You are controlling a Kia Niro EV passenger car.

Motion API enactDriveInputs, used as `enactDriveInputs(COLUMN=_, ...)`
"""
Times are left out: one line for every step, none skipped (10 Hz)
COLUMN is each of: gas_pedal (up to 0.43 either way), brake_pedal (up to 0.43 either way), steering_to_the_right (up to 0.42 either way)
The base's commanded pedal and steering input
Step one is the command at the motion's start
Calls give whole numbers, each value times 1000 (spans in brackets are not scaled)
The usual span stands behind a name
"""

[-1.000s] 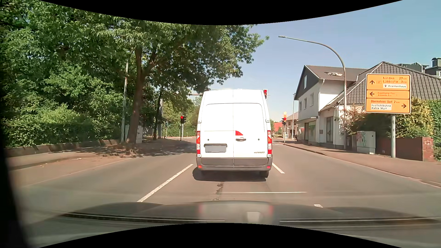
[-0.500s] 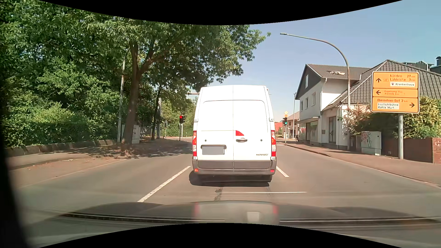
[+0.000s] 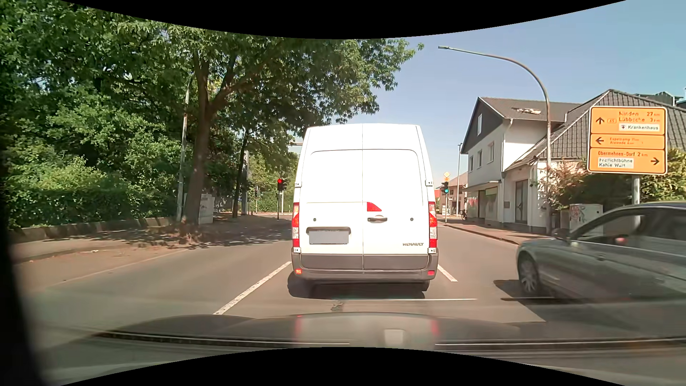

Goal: Follow the waypoints while adhering to traffic rules and regulations

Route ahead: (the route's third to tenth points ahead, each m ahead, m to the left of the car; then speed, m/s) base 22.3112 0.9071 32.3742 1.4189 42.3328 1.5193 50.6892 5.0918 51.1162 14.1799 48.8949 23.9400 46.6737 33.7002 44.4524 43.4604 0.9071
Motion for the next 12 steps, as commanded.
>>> enactDriveInputs(gas_pedal=0, brake_pedal=6, steering_to_the_right=2)
enactDriveInputs(gas_pedal=0, brake_pedal=6, steering_to_the_right=2)
enactDriveInputs(gas_pedal=0, brake_pedal=6, steering_to_the_right=2)
enactDriveInputs(gas_pedal=0, brake_pedal=6, steering_to_the_right=1)
enactDriveInputs(gas_pedal=0, brake_pedal=6, steering_to_the_right=1)
enactDriveInputs(gas_pedal=0, brake_pedal=6, steering_to_the_right=1)
enactDriveInputs(gas_pedal=0, brake_pedal=6, steering_to_the_right=1)
enactDriveInputs(gas_pedal=0, brake_pedal=6, steering_to_the_right=1)
enactDriveInputs(gas_pedal=0, brake_pedal=6, steering_to_the_right=0)
enactDriveInputs(gas_pedal=0, brake_pedal=6, steering_to_the_right=1)
enactDriveInputs(gas_pedal=0, brake_pedal=6, steering_to_the_right=1)
enactDriveInputs(gas_pedal=0, brake_pedal=6, steering_to_the_right=0)
